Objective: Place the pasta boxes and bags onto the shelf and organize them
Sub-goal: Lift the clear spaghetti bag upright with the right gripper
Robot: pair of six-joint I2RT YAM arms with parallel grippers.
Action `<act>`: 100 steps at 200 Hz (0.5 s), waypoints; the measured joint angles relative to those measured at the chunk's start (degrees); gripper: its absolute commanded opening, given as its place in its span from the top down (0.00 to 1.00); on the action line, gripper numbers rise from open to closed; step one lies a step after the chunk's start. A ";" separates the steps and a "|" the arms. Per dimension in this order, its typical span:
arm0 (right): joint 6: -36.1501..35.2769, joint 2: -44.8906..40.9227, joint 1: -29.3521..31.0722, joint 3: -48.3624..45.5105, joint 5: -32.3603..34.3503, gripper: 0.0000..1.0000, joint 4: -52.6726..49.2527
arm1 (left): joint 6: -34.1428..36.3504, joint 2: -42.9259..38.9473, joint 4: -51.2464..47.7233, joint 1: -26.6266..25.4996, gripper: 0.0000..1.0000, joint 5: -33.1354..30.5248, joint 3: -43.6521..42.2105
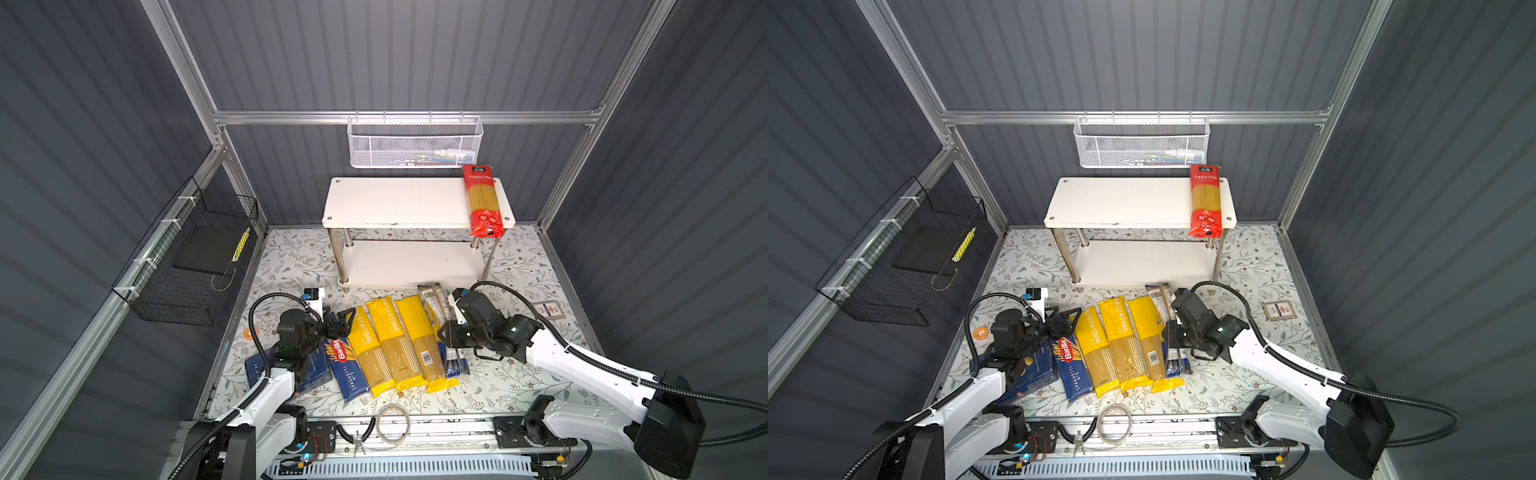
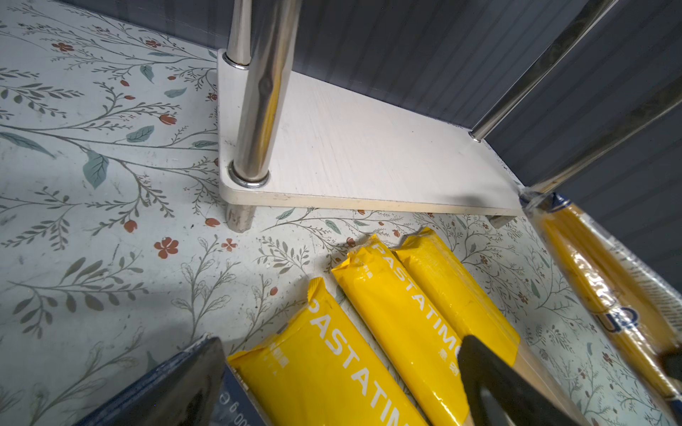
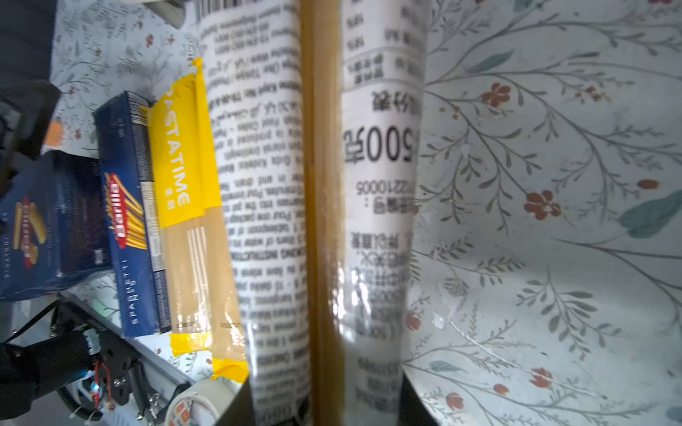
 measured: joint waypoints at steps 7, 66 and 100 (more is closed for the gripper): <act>-0.07 -0.02 0.31 1.07 -0.15 0.72 -0.44 | -0.02 0.02 0.02 0.00 0.00 0.00 0.00; -1.01 -0.02 2.64 9.66 -0.33 0.73 -4.52 | 0.00 0.02 0.00 0.00 0.00 0.00 0.00; -1.62 0.11 3.28 14.01 -0.31 0.74 -7.30 | 0.00 0.00 -0.42 0.00 0.00 0.00 0.00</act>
